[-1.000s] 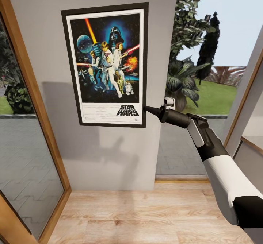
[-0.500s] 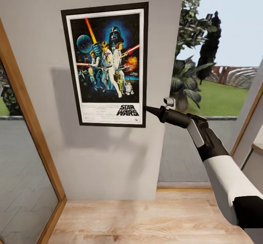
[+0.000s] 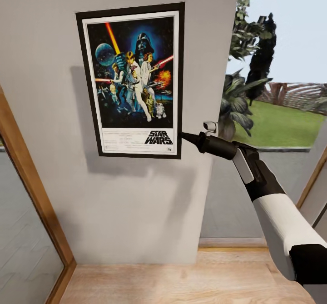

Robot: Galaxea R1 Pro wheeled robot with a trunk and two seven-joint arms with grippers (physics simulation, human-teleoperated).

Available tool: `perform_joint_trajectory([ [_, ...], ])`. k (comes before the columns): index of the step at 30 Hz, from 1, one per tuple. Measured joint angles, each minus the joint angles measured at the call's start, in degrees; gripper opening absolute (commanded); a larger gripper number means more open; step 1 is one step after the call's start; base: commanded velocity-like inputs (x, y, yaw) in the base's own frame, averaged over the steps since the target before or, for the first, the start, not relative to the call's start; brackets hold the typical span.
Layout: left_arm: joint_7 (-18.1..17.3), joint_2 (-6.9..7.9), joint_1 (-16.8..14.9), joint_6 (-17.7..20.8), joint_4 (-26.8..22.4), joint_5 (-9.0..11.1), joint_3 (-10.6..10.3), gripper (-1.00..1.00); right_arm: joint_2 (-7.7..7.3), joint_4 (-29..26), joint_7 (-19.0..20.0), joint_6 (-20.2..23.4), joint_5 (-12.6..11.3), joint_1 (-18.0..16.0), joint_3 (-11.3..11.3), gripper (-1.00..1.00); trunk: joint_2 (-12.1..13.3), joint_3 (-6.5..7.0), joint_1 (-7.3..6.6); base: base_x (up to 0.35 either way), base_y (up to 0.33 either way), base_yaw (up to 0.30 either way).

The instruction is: Pick up the poster from the kitchen countertop and hang it on one of the wall nails in the kitchen.

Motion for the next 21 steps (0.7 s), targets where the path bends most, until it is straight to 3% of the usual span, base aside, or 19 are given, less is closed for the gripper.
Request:
perform_joint_trajectory([
  [4, 0.0, -0.02, 0.0, 0.0, 0.0, 0.0, 0.0, 1.00, 0.00, 0.0, 0.0, 0.0, 0.0, 0.0, 0.0, -1.00, 0.0, 0.00, 0.03, 0.194, 0.000, 0.000],
  [13, 0.0, 0.03, 0.0, 0.0, 0.0, 0.0, 0.0, 1.00, 0.00, 0.0, 0.0, 0.0, 0.0, 0.0, 0.0, -1.00, 0.0, 0.00, 0.03, 0.030, 0.008, 0.000],
  [21, 0.0, -0.01, 0.0, 0.1, 0.0, 0.0, 0.0, 1.00, -0.01, 0.0, 0.0, 0.0, 0.0, 0.0, 0.0, -1.00, 0.0, 0.00, 0.01, 0.175, 0.191, 0.000],
])
